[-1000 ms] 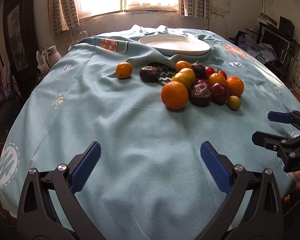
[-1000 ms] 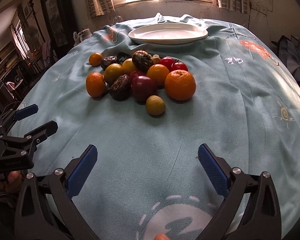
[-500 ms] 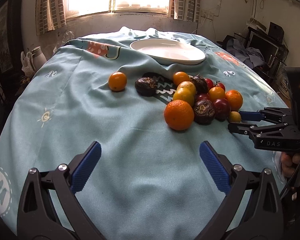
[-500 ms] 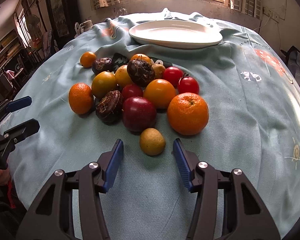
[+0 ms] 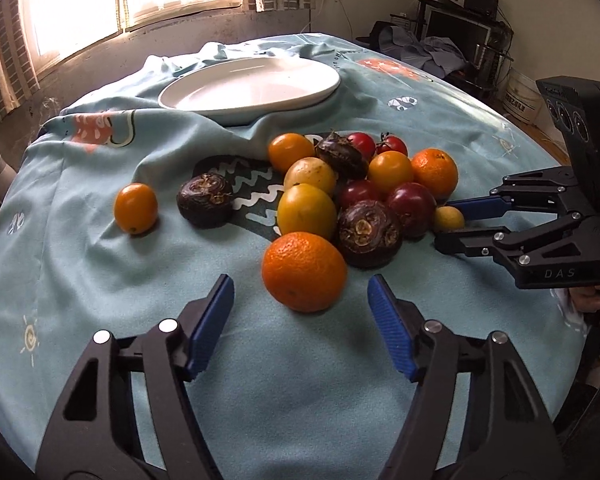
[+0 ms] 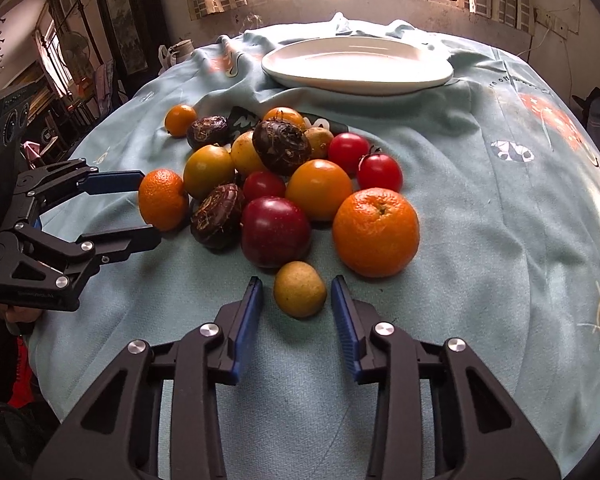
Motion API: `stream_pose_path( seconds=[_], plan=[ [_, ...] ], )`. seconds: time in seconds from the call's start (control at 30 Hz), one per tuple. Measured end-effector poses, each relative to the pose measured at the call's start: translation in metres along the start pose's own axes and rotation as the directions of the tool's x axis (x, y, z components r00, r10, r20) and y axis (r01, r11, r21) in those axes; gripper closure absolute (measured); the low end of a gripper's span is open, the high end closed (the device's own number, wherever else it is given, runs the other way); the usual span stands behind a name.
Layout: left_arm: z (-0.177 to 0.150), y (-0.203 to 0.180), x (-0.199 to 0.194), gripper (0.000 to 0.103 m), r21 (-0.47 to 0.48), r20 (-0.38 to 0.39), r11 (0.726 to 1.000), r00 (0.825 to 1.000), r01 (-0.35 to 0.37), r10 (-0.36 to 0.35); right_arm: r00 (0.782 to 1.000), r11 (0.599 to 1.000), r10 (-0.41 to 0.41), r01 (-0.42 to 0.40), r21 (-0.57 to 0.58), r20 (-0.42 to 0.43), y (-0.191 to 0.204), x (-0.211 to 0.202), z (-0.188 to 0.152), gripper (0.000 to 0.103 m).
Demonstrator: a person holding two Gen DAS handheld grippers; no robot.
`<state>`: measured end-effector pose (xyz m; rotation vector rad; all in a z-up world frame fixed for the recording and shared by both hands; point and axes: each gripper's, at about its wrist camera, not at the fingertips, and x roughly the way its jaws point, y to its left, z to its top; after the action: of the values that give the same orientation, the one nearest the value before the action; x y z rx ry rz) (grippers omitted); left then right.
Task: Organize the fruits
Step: 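Grasp the large orange with the left tool while the right tool grasps a small yellow fruit, then carry both fruits onto the white plate and open both tools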
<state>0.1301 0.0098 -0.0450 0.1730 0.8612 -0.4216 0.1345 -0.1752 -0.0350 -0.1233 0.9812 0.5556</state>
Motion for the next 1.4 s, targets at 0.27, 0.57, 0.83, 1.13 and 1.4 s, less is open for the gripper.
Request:
stream_pose_path(
  seconds=[0.27, 0.57, 0.83, 1.13, 1.4],
  plan=[
    [0.004, -0.004, 0.013, 0.042, 0.022, -0.039, 0.999, 0.999, 0.035, -0.034, 1.000, 1.000, 0.028, -0.028, 0.002, 0.002, 0.000, -0.001, 0.000, 0.065],
    [0.002, 0.005, 0.015, 0.059, -0.015, -0.065, 0.999, 0.997, 0.032, -0.033, 0.999, 0.999, 0.035, -0.034, -0.040, 0.020, 0.005, -0.007, -0.001, 0.076],
    [0.001, 0.006, 0.013, 0.060, -0.017, -0.067, 0.999, 0.997, 0.042, -0.043, 0.999, 0.994, 0.030, -0.034, -0.102, -0.040, 0.010, 0.000, 0.001, 0.078],
    [0.049, 0.021, -0.019, 0.060, -0.030, 0.031, 0.996, 0.996, 0.088, -0.087, 0.977, 0.989, 0.149, -0.147, -0.028, 0.152, -0.017, -0.042, 0.056, 0.078],
    [0.163, 0.063, 0.055, 0.060, -0.131, 0.012, 0.991, 1.000, 0.020, -0.019, 0.986, 0.994, 0.054, -0.068, 0.083, 0.158, -0.069, 0.029, 0.162, 0.078]
  ],
)
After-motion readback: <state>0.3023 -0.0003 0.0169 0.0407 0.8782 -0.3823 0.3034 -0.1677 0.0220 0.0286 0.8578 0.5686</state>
